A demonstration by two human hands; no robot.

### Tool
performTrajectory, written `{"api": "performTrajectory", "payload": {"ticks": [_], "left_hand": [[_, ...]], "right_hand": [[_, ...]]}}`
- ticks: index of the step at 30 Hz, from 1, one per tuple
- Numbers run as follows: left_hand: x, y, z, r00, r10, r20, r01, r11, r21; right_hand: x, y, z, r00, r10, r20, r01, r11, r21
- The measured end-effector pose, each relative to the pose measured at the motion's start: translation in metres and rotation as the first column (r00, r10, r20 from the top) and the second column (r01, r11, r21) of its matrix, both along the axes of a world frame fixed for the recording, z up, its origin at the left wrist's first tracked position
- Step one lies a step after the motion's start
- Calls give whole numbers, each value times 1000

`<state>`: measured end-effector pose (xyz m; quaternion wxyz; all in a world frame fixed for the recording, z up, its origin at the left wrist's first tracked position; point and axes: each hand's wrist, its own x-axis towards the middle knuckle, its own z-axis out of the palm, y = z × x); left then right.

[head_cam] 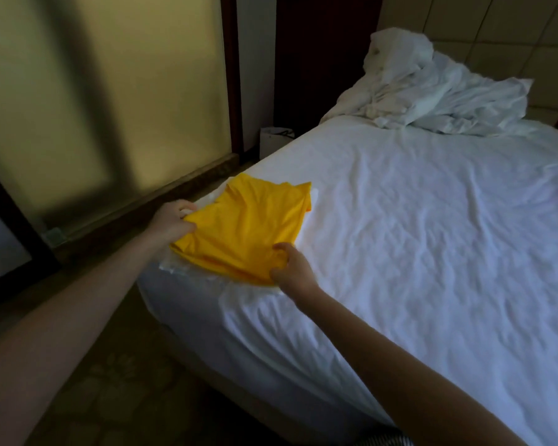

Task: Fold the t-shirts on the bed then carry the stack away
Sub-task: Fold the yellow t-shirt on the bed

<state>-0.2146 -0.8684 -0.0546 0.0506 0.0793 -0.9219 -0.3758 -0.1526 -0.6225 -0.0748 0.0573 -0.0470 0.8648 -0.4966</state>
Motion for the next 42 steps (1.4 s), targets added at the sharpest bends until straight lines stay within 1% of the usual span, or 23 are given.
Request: {"api": "performTrajectory", "payload": {"ticks": [1,3,4,6,8,9,11,12,13,15,16,19,22,25,29,30,32,35,37,39,40,41,42], "left_hand": [[3,-1,-9,996,-45,76,52,995,-88],[11,1,-24,980,-31,194,74,973,-218],[10,4,-27,986,2,166,45,960,-275],[5,13,-20,998,46,40,-24,897,-442],[-5,30,-7,996,14,-88,-57,858,-510],[-12,42,-2,992,-26,-121,-40,857,-514],[-28,66,2,985,-135,-103,54,822,-566],[-37,77,0,983,-175,-46,113,791,-601],[-47,86,-7,982,-186,43,172,767,-617],[-64,96,-28,968,-156,198,246,750,-614],[-69,98,-40,963,-138,231,254,751,-609],[-81,97,-62,975,-109,195,208,764,-610],[-81,97,-63,979,-113,169,193,773,-604],[-76,95,-64,988,-105,116,154,785,-600],[-52,95,-62,994,-89,-59,41,826,-562],[-43,93,-62,994,-82,-77,27,841,-541],[-23,91,-63,995,-69,-74,19,848,-529],[12,89,-69,996,-80,-31,51,838,-543],[35,92,-69,992,-123,10,109,842,-529],[52,101,-62,983,-162,84,182,860,-477],[57,107,-57,980,-165,111,198,867,-457],[61,115,-49,981,-152,118,189,870,-455],[63,124,-43,985,-136,108,171,871,-460]], "right_hand": [[5,-5,-6,999,28,24,-30,997,72],[8,-11,-11,999,7,50,-15,987,158],[7,-12,-7,999,-32,23,27,980,197],[3,-16,6,989,-86,-120,119,946,302],[-4,-23,14,971,-64,-230,147,919,365],[-8,-27,14,972,-33,-233,127,908,399],[-17,-31,3,985,31,-171,54,880,472],[-21,-31,-7,989,60,-133,14,865,502],[-23,-29,-18,991,88,-99,-23,848,530],[-25,-26,-41,989,124,-78,-57,814,578],[-25,-25,-49,987,130,-89,-52,801,597],[-28,-27,-58,981,127,-145,-8,777,629],[-26,-29,-60,976,138,-170,8,754,657],[-25,-28,-61,973,142,-180,11,755,655],[-20,-26,-61,970,132,-203,27,776,631],[-17,-25,-61,969,122,-216,41,779,625],[-9,-23,-62,965,103,-239,74,772,632],[2,-9,-61,958,157,-239,45,741,670],[9,5,-60,950,216,-224,0,719,695],[17,23,-53,940,259,-222,-32,715,698],[21,32,-49,929,281,-240,-36,715,698],[26,41,-44,906,298,-301,-7,722,692],[31,50,-39,862,291,-415,70,742,666]]}}
